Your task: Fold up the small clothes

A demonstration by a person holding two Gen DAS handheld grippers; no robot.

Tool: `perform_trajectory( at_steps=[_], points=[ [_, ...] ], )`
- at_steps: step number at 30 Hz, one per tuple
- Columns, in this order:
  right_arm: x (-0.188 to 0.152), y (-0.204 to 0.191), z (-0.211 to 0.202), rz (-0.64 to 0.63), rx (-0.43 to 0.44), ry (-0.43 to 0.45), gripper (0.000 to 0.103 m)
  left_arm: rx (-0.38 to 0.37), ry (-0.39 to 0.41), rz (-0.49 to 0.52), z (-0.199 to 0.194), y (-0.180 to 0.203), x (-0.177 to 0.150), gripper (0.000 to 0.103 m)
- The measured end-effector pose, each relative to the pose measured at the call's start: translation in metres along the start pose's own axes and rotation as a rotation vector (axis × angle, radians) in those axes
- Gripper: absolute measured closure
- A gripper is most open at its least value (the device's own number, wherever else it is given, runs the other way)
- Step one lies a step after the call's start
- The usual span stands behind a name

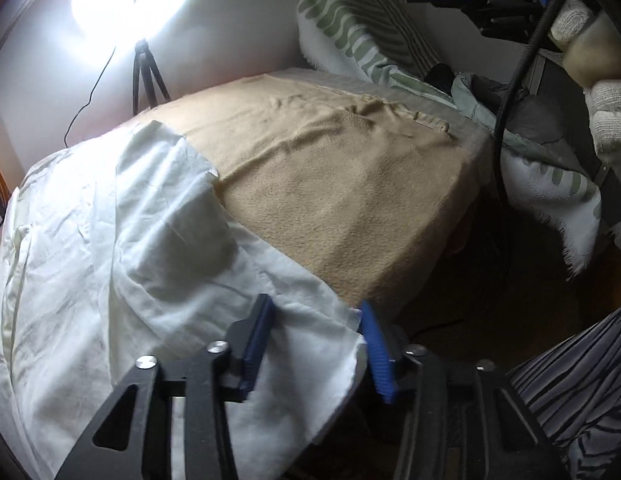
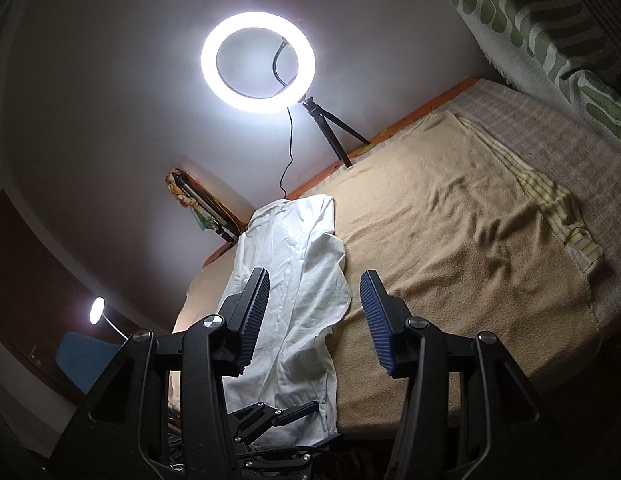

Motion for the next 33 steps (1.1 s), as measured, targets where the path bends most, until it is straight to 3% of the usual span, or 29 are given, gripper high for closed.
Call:
perform_trajectory(
  at_steps=[3,5,12,17,21,25,26,27,28,33],
  points=[
    [0.002,0.001,0.013,0.006,0.005,-0.027,0.053,-0.057,0.003,-0.065,-0.002,-0.016,0.000,0.092],
    [0.005,0.002,0.025,0.001,0.002,-0.051,0.053,-0.109,-0.001,-0.113,-0.005,-0.024,0.000,0.100],
    [0.012,0.017,0.106,0.007,-0.039,-0.197,0.053,-0.245,0.068,-0.331,-0.042,-0.061,0.003,0.102],
    [0.009,0.042,0.186,0.048,-0.087,-0.318,0.052,-0.277,0.129,-0.418,-0.069,-0.081,-0.003,0.102],
    [0.002,0.061,0.244,0.107,-0.104,-0.372,0.052,-0.270,0.150,-0.429,-0.077,-0.089,-0.008,0.102],
    [-0.001,0.056,0.280,0.092,-0.094,-0.417,0.052,-0.282,0.152,-0.464,-0.078,-0.100,-0.015,0.102],
    [-0.001,0.049,0.286,0.056,-0.102,-0.428,0.065,-0.284,0.151,-0.472,-0.077,-0.102,-0.016,0.102],
    [0.000,0.041,0.291,0.014,-0.125,-0.442,0.086,-0.292,0.148,-0.482,-0.076,-0.104,-0.018,0.102],
    [0.002,0.032,0.294,-0.043,-0.178,-0.448,0.093,-0.299,0.147,-0.493,-0.076,-0.107,-0.021,0.102],
    [0.017,-0.006,0.293,-0.147,-0.238,-0.431,0.097,-0.328,0.139,-0.557,-0.076,-0.119,-0.040,0.102]
  ],
)
Point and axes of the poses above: each gripper's, at about its wrist camera, not at the fingertips, and z roughly the way its jaws point, y to its right, x to its top, the point moved 2 cm from there along z, roughly the way its jaws point, and after that the axes turned 7 degrees about x, right-handed, at the moved point
